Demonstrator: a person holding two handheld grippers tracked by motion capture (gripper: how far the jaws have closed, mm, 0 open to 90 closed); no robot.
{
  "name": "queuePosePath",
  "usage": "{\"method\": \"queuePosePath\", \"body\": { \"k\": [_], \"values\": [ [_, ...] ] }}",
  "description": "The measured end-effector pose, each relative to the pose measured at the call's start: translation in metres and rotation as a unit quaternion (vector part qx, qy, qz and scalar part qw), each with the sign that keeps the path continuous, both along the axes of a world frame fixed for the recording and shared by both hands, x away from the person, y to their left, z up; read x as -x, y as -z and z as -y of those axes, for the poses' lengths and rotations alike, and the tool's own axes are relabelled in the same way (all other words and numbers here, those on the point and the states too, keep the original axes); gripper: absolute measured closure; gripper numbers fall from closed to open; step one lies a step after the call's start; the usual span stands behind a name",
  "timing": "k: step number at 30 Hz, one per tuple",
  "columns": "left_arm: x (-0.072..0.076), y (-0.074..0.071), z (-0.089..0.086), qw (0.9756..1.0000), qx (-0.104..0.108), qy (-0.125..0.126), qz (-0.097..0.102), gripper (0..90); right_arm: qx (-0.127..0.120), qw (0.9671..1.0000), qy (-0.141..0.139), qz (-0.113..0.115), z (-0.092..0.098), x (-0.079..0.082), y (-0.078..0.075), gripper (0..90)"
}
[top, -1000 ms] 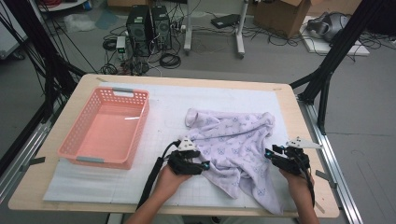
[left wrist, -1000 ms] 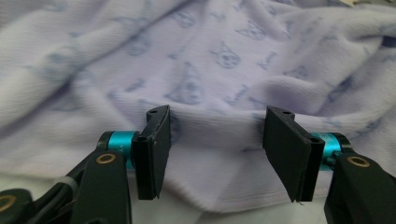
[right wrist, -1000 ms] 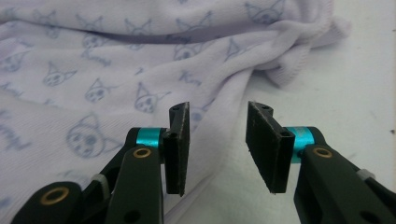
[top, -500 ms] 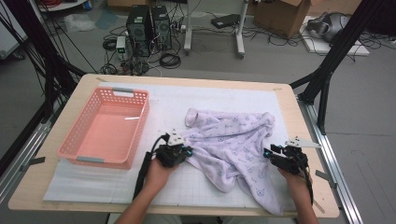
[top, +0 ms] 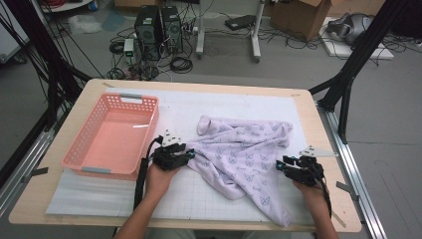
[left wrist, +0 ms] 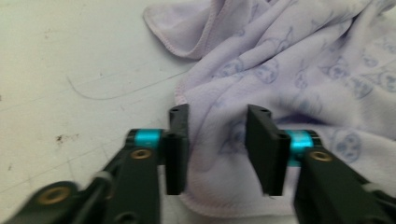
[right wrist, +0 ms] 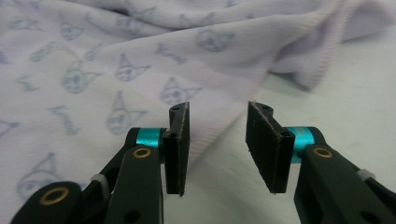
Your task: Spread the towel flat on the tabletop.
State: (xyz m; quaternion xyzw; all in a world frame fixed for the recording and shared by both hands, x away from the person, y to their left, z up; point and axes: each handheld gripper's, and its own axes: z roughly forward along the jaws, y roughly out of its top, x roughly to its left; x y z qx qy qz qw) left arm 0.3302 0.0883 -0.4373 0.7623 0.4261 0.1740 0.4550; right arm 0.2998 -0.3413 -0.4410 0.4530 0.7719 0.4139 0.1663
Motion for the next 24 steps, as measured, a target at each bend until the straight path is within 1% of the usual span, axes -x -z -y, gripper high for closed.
{"method": "queuePosePath", "body": {
  "k": [1,2,3,4,5,6,7,8,9,10,11,12,13,14,15,16,17,18,19,20,21,22,23,24],
  "values": [
    [0.001,-0.001,0.0,1.0,0.004,0.001,0.002,53.0,0.011,0.9999,-0.008,-0.005,-0.006,-0.002,0.001,57.7],
    [0.003,-0.001,0.0,1.0,0.004,0.007,0.005,53.0,0.011,0.9999,-0.008,-0.005,-0.006,-0.002,0.001,57.7],
    [0.004,-0.001,0.0,0.9999,0.006,0.009,0.007,51.6,0.025,0.9996,-0.012,-0.009,-0.012,-0.005,0.003,58.2],
    [0.005,-0.001,0.0,0.9999,0.005,0.011,0.007,49.6,0.048,0.9985,-0.021,-0.018,-0.022,-0.011,0.007,63.3],
    [0.007,-0.001,0.0,0.9998,0.01,0.014,0.009,49.6,0.048,0.9985,-0.021,-0.018,-0.022,-0.011,0.007,63.3],
    [0.009,0.0,0.0,0.9997,0.011,0.017,0.011,49.3,0.056,0.9981,-0.027,-0.009,-0.026,-0.012,0.007,72.2],
    [0.01,0.0,0.0,0.9997,0.008,0.02,0.014,49.1,0.065,0.9971,-0.039,-0.011,-0.028,-0.017,0.004,83.9],
    [0.011,0.0,0.0,0.9996,0.012,0.023,0.013,49.1,0.065,0.9971,-0.039,-0.011,-0.028,-0.017,0.004,83.9],
    [0.012,0.001,0.0,0.9994,0.011,0.03,0.014,53.6,0.09,0.9955,-0.028,0.006,-0.03,-0.022,0.003,85.0],
    [0.013,0.001,0.001,0.9991,0.01,0.038,0.014,53.6,0.09,0.9955,-0.028,0.006,-0.03,-0.022,0.003,85.0],
    [0.015,0.001,0.001,0.9989,0.008,0.044,0.014,58.2,0.092,0.9956,-0.014,0.011,-0.028,-0.027,0.003,85.1],
    [0.015,0.002,0.002,0.9987,0.008,0.049,0.014,59.1,0.087,0.9959,0.016,0.017,-0.025,-0.036,0.005,85.1],
    [0.016,0.002,0.003,0.9984,0.008,0.054,0.012,59.1,0.087,0.9959,0.016,0.017,-0.025,-0.036,0.005,85.1],
    [0.017,0.002,0.005,0.9982,0.009,0.058,0.012,59.4,0.084,0.996,0.029,0.016,-0.022,-0.041,0.006,85.1],
    [0.018,0.003,0.006,0.9979,0.011,0.063,0.013,59.5,0.082,0.9952,0.05,0.017,-0.016,-0.051,0.006,85.0],
    [0.019,0.003,0.007,0.9976,0.014,0.067,0.013,59.5,0.082,0.9952,0.05,0.017,-0.016,-0.051,0.006,85.0],
    [0.02,0.004,0.008,0.9972,0.015,0.072,0.013,60.2,0.093,0.9929,0.069,0.027,-0.013,-0.057,0.004,85.0],
    [0.021,0.004,0.01,0.9967,0.016,0.077,0.017,60.2,0.093,0.9929,0.069,0.027,-0.013,-0.057,0.004,85.0],
    [0.023,0.004,0.011,0.9965,0.015,0.08,0.019,61.2,0.103,0.9898,0.092,0.036,-0.008,-0.062,0.001,85.2],
    [0.024,0.004,0.012,0.9961,0.016,0.084,0.02,61.2,0.103,0.9898,0.092,0.036,-0.008,-0.062,0.001,85.2],
    [0.025,0.004,0.013,0.9957,0.017,0.089,0.02,62.0,0.11,0.9876,0.104,0.041,-0.005,-0.064,0.0,85.2],
    [0.026,0.005,0.015,0.9954,0.019,0.092,0.02,62.0,0.108,0.9842,0.131,0.051,0.0,-0.065,-0.003,85.2],
    [0.027,0.005,0.016,0.995,0.021,0.096,0.019,61.1,0.106,0.9833,0.138,0.055,0.002,-0.065,-0.004,85.1],
    [0.028,0.005,0.017,0.9946,0.021,0.1,0.018,61.1,0.106,0.9833,0.138,0.055,0.002,-0.065,-0.004,85.1]
  ]
}}
